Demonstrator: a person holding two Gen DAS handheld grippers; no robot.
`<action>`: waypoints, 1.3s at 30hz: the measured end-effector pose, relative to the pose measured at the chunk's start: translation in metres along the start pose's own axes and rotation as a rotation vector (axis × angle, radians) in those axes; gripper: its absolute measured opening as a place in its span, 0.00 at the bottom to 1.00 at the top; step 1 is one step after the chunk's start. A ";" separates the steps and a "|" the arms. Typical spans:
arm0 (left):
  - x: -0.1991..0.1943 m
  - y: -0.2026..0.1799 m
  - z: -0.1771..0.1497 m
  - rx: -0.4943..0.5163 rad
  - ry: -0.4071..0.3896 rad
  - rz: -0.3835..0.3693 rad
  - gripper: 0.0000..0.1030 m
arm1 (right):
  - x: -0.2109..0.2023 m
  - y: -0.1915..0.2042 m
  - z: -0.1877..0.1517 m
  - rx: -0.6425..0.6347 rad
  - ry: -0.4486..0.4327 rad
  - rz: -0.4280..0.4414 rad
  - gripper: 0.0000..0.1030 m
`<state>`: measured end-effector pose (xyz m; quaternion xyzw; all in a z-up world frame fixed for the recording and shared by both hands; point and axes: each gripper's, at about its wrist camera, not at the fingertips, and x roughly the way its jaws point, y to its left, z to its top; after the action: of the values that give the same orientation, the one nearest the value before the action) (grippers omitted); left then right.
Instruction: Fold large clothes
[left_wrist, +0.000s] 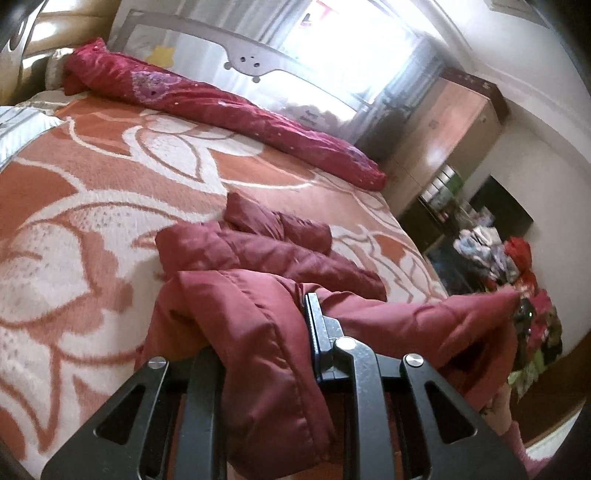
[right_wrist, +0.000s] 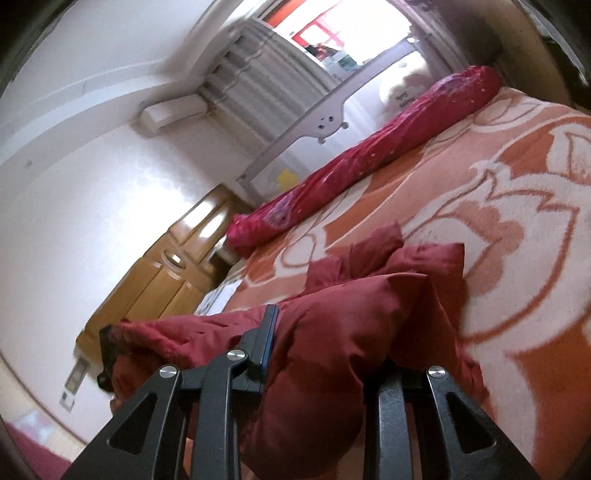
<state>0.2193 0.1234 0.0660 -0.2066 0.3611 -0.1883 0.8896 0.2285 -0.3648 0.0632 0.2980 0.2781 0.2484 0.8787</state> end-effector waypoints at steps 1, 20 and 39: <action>0.006 0.002 0.005 -0.007 0.001 0.003 0.17 | 0.007 -0.004 0.005 0.011 -0.001 -0.009 0.24; 0.170 0.074 0.074 -0.149 0.152 0.126 0.20 | 0.151 -0.115 0.067 0.286 0.052 -0.248 0.26; 0.123 0.066 0.077 -0.156 0.002 0.087 0.42 | 0.204 -0.158 0.062 0.315 0.072 -0.312 0.26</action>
<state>0.3693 0.1372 0.0135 -0.2592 0.3844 -0.1212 0.8777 0.4578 -0.3763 -0.0690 0.3761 0.3875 0.0736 0.8384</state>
